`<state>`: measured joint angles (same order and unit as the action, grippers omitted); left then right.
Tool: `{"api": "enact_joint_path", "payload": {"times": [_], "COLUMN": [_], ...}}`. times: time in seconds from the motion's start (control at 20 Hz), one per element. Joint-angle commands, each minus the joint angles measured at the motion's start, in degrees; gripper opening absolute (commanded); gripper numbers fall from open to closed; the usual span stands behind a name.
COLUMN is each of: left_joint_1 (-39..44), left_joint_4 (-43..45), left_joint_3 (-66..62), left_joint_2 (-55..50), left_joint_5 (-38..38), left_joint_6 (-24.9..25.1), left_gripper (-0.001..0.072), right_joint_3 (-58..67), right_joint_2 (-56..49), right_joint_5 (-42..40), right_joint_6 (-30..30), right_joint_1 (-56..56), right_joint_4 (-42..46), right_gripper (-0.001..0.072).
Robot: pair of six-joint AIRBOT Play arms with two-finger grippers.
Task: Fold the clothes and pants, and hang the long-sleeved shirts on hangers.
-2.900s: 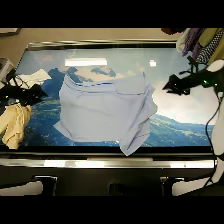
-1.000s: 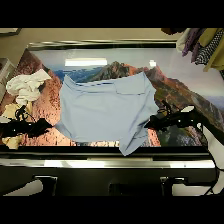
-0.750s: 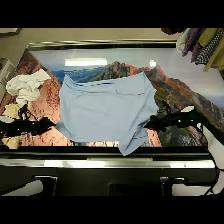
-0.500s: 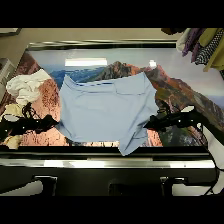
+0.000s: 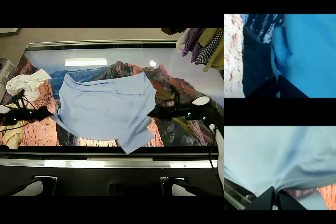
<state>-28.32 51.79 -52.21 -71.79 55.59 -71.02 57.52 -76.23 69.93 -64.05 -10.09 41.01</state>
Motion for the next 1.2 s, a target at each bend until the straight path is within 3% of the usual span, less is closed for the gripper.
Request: {"api": "enact_joint_path", "payload": {"times": [0.0, 0.25, 0.5, 0.65, 0.9, 1.05, 1.15], "left_joint_1": [0.1, -0.4, -3.3, -4.0, -4.0, -3.2, -0.4], "left_joint_4": [-0.8, 0.5, 16.4, 23.1, 25.1, 20.1, 17.4], "left_joint_3": [-11.3, -32.1, -42.1, -42.1, -42.1, -41.3, -38.9], "left_joint_2": [9.5, 22.2, 34.8, 39.6, 37.9, 29.5, 21.5], "left_joint_5": [0.9, -1.6, -1.4, 1.2, 4.6, 11.5, 11.6], "left_joint_6": [-3.5, -11.3, -29.0, -33.2, -31.6, -23.5, -18.1], "left_gripper": [0.0016, 0.0016, 0.0016, 0.0016, 0.0016, 0.0016, 0.0016], "right_joint_3": [11.4, 35.5, 46.9, 46.9, 46.9, 46.5, 43.0], "right_joint_2": [9.1, 19.5, 32.4, 38.4, 37.6, 29.4, 21.6], "right_joint_5": [-3.5, -6.6, -7.5, -9.7, -8.9, -0.3, 0.7], "right_joint_6": [-2.2, -6.6, -15.3, -19.8, -26.5, -29.0, -30.0], "right_joint_1": [0.0, 0.0, 0.0, 0.0, 0.0, 0.0, 0.1], "right_joint_4": [0.1, 0.6, 13.2, 19.3, 21.2, 20.8, 19.1], "right_gripper": [0.0030, 0.0030, 0.0031, 0.0031, 0.0031, 0.0031, 0.0031]}}
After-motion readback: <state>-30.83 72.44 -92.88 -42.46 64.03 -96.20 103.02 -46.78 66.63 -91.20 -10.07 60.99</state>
